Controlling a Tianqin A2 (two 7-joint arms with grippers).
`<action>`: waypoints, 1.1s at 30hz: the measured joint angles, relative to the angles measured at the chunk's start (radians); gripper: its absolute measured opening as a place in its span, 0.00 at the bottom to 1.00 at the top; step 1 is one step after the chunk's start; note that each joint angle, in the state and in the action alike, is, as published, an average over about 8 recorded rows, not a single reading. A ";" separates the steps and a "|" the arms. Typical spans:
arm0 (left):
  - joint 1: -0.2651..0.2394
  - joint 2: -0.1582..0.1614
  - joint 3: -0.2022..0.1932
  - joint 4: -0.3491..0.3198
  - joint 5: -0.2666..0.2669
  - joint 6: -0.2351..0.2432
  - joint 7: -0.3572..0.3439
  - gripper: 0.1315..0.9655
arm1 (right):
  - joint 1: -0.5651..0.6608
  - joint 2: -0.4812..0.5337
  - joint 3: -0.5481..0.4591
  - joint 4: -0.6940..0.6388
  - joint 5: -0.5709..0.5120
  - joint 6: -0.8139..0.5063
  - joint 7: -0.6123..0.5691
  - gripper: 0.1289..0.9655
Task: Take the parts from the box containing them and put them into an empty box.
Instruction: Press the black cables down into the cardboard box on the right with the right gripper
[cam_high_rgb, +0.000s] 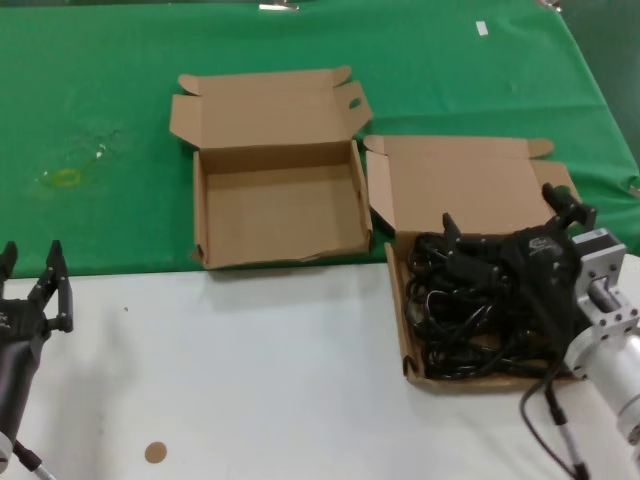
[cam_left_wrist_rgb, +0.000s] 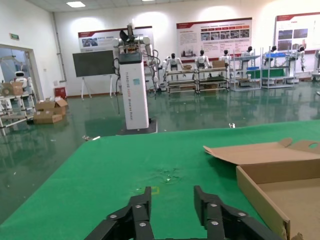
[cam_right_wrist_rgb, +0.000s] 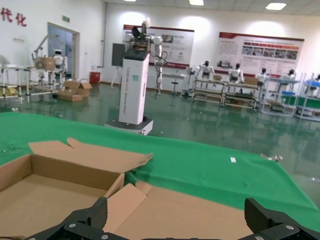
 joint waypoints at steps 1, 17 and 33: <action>0.000 0.000 0.000 0.000 0.000 0.000 0.000 0.35 | 0.002 0.019 -0.009 0.003 0.005 0.005 0.005 1.00; 0.000 0.000 0.000 0.000 0.000 0.000 0.000 0.08 | 0.110 0.473 -0.229 0.005 0.014 -0.117 0.098 1.00; 0.000 0.000 0.000 0.000 0.000 0.000 0.000 0.02 | 0.340 0.668 -0.281 -0.112 -0.091 -0.670 -0.074 1.00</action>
